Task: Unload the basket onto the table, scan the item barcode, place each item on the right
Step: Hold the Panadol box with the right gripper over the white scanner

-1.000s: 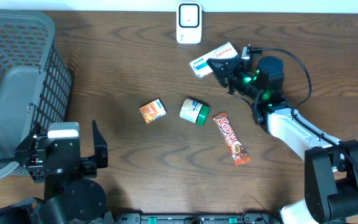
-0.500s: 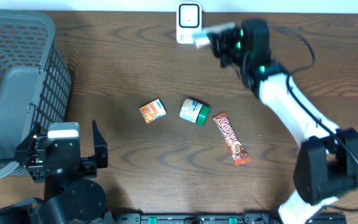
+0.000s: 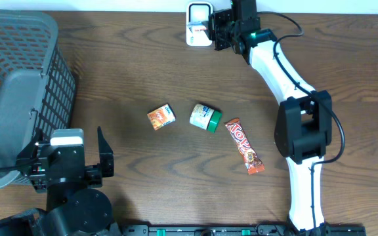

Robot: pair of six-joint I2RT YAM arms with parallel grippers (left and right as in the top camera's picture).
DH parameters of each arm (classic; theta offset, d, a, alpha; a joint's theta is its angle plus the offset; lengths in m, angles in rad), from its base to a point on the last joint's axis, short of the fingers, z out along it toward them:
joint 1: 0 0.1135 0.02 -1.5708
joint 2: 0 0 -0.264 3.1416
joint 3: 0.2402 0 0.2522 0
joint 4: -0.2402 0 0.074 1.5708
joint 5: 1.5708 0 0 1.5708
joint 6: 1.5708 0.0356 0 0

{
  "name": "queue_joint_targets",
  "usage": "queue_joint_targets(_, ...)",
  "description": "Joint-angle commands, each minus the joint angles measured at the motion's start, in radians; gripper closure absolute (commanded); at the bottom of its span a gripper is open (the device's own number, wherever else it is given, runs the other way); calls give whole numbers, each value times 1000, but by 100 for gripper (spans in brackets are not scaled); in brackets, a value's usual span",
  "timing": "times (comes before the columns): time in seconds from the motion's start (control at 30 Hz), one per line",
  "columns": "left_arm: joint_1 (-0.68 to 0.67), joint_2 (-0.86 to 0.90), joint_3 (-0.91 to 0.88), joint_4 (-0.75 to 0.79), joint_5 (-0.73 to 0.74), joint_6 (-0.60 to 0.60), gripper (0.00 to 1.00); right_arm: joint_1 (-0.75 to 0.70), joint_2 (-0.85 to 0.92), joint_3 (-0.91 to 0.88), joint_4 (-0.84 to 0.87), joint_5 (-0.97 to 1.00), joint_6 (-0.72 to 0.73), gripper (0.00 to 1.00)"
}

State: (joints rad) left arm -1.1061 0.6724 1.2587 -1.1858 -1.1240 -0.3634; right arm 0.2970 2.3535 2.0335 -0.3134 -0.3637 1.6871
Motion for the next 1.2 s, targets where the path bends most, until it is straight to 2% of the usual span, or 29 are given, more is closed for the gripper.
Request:
queue_joint_targets(0.0,3,-3,2,-3,-2,-9,2,-9,-10,69,10,-4,29,98)
queue_joint_targets(0.3,3,-3,2,-3,-2,-9,2,-28,-10,85,-45,72,115,98)
queue_joint_targets(0.8,3,-3,2,-3,-2,-9,2,-20,10,87,-55,244,68,98)
queue_joint_targets(0.97,3,-4,2,-3,-2,-9,2,-8,37,87,5,241,47,98)
queue_joint_targets(1.17,3,-3,2,-3,-2,-9,2,5,108,87,46,188,93,98)
